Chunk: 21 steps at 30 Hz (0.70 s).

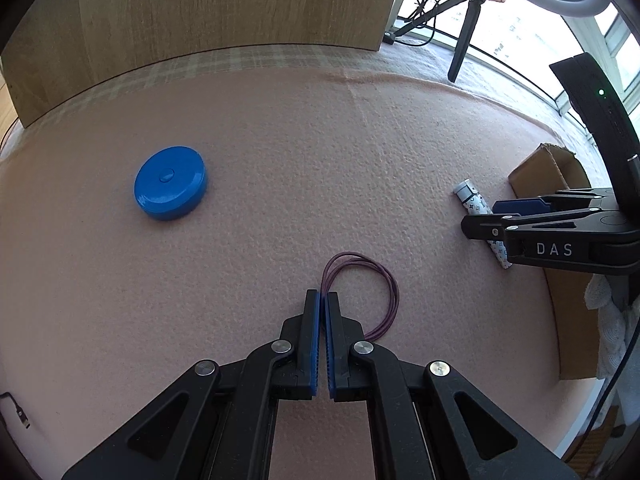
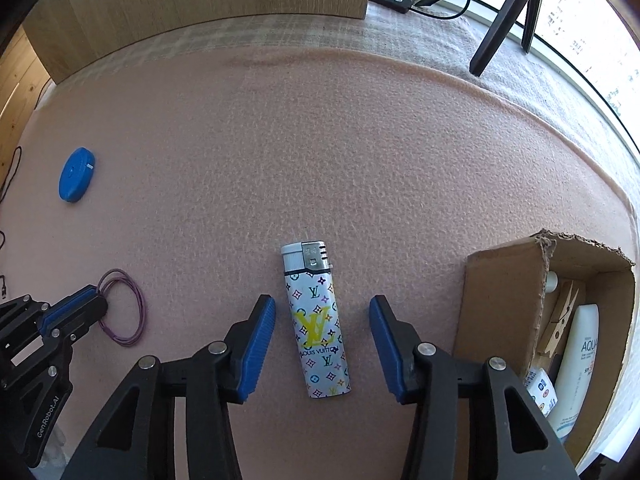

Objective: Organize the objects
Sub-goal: 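Move the right tool to the patterned lighter and close on it, then carry rubber band with left and lighter with right into the box, release both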

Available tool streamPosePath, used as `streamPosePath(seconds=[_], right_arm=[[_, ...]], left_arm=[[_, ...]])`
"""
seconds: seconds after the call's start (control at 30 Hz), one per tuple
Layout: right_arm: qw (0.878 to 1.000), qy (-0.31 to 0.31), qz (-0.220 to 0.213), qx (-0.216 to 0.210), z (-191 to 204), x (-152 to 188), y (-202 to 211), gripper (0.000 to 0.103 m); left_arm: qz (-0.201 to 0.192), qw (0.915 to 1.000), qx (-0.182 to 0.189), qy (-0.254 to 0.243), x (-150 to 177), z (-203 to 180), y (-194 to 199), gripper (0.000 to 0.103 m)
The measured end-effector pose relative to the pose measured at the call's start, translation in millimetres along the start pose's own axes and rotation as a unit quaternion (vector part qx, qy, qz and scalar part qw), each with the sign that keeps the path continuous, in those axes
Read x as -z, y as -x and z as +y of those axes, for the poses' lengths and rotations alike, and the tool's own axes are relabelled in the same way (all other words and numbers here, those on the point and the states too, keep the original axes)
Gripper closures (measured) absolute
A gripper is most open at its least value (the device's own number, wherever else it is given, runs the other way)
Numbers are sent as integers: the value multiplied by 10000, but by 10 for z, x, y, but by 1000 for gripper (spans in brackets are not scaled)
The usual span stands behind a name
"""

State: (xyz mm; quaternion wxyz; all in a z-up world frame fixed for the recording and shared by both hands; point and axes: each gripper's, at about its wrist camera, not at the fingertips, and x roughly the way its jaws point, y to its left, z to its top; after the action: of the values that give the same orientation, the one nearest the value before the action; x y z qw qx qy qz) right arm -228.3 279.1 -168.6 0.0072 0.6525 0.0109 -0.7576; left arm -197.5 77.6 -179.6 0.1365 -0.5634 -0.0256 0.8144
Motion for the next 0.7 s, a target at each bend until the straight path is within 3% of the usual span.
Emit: streamPosePath(seconds=[0.07, 0.17, 0.43, 0.7], right_arm=[[10000, 9, -9, -39, -8, 9, 3, 64], [9999, 24, -16, -108, 0, 44, 24, 82], [9991, -104, -135, -381, -5, 277, 56, 82], [9969, -191, -565, -512, -131, 517, 347, 82]], left_arm=[[-15, 10000, 4, 11, -9, 1, -3, 101], [-28, 10000, 25, 9, -60, -33, -44, 101], [-137, 9998, 105, 60, -100, -72, 33, 101], [-437, 9989, 186, -32, -154, -189, 339, 101]])
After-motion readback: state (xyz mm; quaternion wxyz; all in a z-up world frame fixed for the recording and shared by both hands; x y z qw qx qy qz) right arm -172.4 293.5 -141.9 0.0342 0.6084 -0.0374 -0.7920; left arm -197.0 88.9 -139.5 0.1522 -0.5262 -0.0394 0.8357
